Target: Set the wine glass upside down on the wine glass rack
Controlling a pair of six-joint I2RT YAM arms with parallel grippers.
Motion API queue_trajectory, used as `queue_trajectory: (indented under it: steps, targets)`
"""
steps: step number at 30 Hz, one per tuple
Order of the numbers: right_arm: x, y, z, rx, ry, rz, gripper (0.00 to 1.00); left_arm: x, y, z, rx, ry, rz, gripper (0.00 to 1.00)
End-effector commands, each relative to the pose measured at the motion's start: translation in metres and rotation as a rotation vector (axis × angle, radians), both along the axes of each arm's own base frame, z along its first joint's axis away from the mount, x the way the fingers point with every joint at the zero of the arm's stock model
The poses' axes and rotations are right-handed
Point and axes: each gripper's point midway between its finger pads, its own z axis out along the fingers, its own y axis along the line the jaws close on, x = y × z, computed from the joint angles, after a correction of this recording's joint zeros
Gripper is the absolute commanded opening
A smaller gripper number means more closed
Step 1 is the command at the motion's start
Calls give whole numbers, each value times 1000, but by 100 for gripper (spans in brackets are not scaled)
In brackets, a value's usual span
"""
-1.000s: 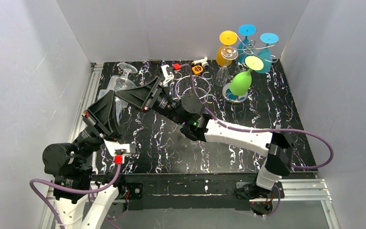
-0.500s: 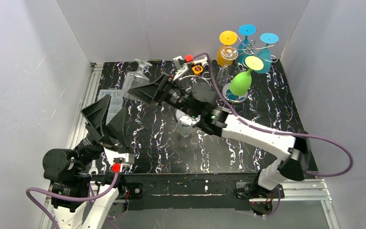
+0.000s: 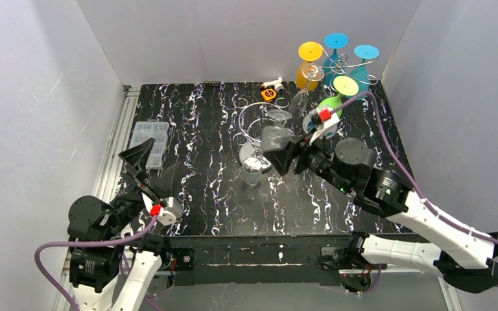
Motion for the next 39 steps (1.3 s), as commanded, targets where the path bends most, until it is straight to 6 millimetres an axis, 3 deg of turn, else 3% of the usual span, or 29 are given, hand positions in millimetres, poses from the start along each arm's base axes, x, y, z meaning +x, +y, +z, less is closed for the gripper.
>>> queue_trajectory:
  steps: [1,6,11,23,31,35,36,37,39]
  targets:
    - [13,-59,-60,-277,-37,-177,51,14,4,-30,-125,219,46,98]
    - [16,-95,-95,-393,-32,-279,47,15,2,-42,-131,250,43,98]
    - [25,-111,-117,-504,-69,-351,45,18,2,-50,-139,276,45,98]
    - [39,-109,-101,-462,-171,-405,44,25,2,-62,-142,296,57,98]
    - [34,-97,-139,-500,-87,-341,40,25,-1,-63,-172,316,43,98]
    - [31,-92,-173,-531,2,-333,38,24,-2,-70,-172,326,38,98]
    - [31,-95,-187,-562,48,-360,44,24,-2,-71,-170,329,40,98]
    - [30,-102,-201,-605,105,-395,59,24,-1,-72,-168,332,44,98]
    - [21,-106,-228,-667,220,-400,75,25,0,-74,-165,341,50,98]
